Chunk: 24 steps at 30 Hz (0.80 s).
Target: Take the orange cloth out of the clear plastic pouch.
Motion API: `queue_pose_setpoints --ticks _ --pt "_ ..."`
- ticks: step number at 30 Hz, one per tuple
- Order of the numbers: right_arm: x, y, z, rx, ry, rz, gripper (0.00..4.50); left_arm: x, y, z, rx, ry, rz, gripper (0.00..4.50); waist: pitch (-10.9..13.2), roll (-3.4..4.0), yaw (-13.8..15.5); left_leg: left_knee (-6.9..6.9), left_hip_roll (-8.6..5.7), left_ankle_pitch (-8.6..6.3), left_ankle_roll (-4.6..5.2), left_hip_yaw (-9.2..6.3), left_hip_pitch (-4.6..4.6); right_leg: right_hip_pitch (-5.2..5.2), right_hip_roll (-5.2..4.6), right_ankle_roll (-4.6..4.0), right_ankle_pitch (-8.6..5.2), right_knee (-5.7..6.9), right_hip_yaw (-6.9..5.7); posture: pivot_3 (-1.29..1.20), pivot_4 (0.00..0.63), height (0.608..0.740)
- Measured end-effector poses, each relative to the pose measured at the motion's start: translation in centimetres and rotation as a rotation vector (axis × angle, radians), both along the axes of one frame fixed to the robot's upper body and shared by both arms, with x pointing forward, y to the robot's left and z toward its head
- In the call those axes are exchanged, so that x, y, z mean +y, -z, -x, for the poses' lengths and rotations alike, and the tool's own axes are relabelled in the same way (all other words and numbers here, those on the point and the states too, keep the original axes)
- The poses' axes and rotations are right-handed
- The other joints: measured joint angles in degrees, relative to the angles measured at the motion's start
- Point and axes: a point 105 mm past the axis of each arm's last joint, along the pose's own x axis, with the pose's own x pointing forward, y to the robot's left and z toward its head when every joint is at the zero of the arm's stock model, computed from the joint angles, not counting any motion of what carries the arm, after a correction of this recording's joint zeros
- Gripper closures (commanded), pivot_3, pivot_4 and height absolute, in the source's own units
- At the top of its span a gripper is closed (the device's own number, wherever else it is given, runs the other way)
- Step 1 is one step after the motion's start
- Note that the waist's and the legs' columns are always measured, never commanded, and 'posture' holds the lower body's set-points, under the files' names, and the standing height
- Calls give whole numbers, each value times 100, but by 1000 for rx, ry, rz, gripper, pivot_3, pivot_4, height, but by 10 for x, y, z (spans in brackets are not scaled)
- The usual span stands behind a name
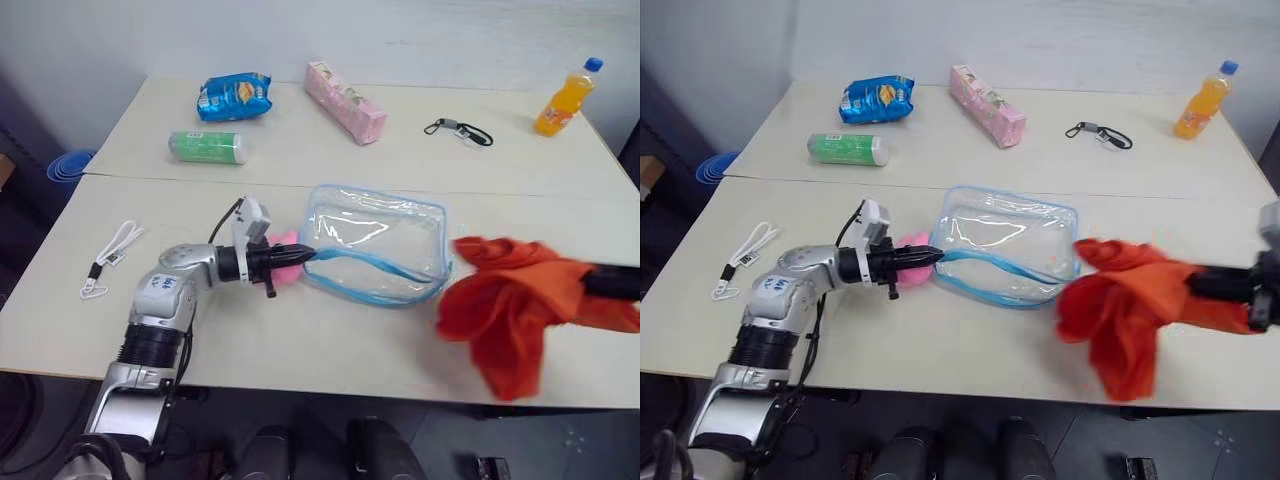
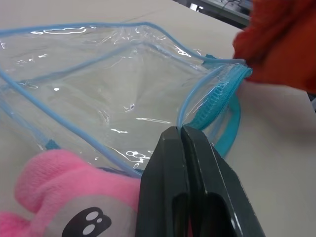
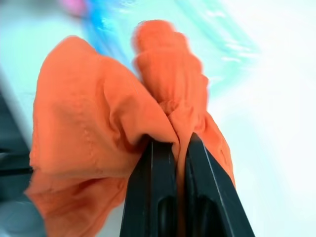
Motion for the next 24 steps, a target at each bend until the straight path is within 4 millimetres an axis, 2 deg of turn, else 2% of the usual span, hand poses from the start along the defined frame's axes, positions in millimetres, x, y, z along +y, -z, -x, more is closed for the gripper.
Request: queue_pose_setpoints --ticks 4,6,9,12,13,14,17,22,24 --pt "-43 -7 -30 -179 144 58 4473 -2 1 4 -3 21 -7 4500 1 0 -77 -3 4 4 -8 0 0 -5 3 0 0 5 -3 0 150 740" --pt "-59 4 -43 -245 209 67 4473 -2 2 5 -2 21 -9 4500 1 0 -96 -5 3 5 -10 2 -2 -8 3 0 0 5 -3 0 150 740" --pt "-66 35 -50 -237 209 109 4473 -1 1 5 -4 22 -10 4500 0 2 -100 -5 3 6 -11 5 -3 -11 3 0 0 11 -3 0 150 740" --pt "-63 78 -40 -162 125 188 4473 -1 1 5 -4 24 -12 4500 0 2 -86 -4 3 6 -10 1 -3 -8 3 0 0 10 -7 0 150 740" --pt "-58 108 -27 -90 57 203 4473 -1 2 6 -4 24 -13 4500 1 1 -79 -3 3 5 -10 -1 -1 -2 3 0 0 8 -10 0 150 740" --pt "-58 112 -26 -79 50 200 4473 -1 2 6 -3 24 -14 4500 1 1 -81 -3 3 5 -10 -1 -1 -2 3 0 0 7 -9 0 150 740" --pt "-56 156 -3 41 -16 227 4473 0 2 6 -2 28 -19 4500 -2 8 -99 -2 2 4 -8 11 5 -2 2 0 0 9 2 0 150 740" --pt "-65 164 4 44 -7 267 4473 1 3 7 -2 32 -28 4500 -3 11 -145 -1 5 7 -12 12 22 11 7 0 0 13 6 0 150 740" --pt "-66 163 4 44 -2 252 3944 2 2 7 -2 35 -32 4500 -3 12 -149 -1 5 7 -13 12 22 10 6 0 0 14 6 0 150 740"
